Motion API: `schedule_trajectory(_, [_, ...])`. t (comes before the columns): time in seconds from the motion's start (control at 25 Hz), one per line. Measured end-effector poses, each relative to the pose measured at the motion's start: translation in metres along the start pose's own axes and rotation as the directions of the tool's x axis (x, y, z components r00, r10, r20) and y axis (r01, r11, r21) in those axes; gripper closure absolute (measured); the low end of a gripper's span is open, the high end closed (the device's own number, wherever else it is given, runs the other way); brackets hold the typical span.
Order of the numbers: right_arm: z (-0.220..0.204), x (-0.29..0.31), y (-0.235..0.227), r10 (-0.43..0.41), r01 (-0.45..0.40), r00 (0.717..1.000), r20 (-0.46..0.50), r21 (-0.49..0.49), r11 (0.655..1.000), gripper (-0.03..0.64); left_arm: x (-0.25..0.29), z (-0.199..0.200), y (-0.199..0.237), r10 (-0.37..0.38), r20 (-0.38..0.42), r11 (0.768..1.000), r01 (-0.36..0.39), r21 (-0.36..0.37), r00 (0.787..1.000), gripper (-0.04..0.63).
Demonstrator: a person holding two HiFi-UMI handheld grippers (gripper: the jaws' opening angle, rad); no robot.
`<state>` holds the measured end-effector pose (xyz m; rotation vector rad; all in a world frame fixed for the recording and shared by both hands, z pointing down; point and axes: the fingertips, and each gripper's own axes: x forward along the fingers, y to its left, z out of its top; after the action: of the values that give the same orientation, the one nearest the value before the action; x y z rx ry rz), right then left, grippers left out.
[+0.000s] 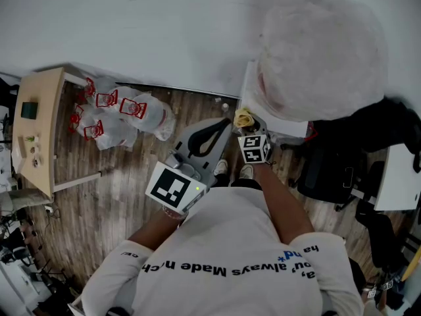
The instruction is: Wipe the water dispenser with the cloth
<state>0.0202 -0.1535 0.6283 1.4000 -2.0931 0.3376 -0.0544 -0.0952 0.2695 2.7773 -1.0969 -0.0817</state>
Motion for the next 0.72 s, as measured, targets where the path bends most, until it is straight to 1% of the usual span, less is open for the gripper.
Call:
schedule_trajectory(0.4, [-0.005,-0.005,0.005,0.004,-0.004,1.000,0.006,-0.015,1.000,0.555,-0.001,0.002,-0.001,0.004,0.003,1.000,-0.004,0.004,1.000,0.575])
schedule_trajectory(0.48, [-0.006,-0.005,0.006,0.015,-0.015,1.000,0.003,-0.001,1.000,0.555,-0.003,0.003,-0.001,0.005,0.001,1.000,-0.005,0.007,1.000,0.575])
schedule_trajectory(0.6, [-0.002,-0.007,0.003,0.027,-0.028,1.000,0.006,0.044,0.999,0.554,-0.004,0.003,-0.002,0.003,-0.003,1.000,-0.003,0.015,1.000,0.575])
schedule_trajectory(0.72, [0.008,-0.010,-0.004,0.006,-0.009,0.999,0.042,0.062,0.998,0.554,-0.004,0.006,-0.003,0.004,0.006,1.000,-0.004,0.015,1.000,0.575])
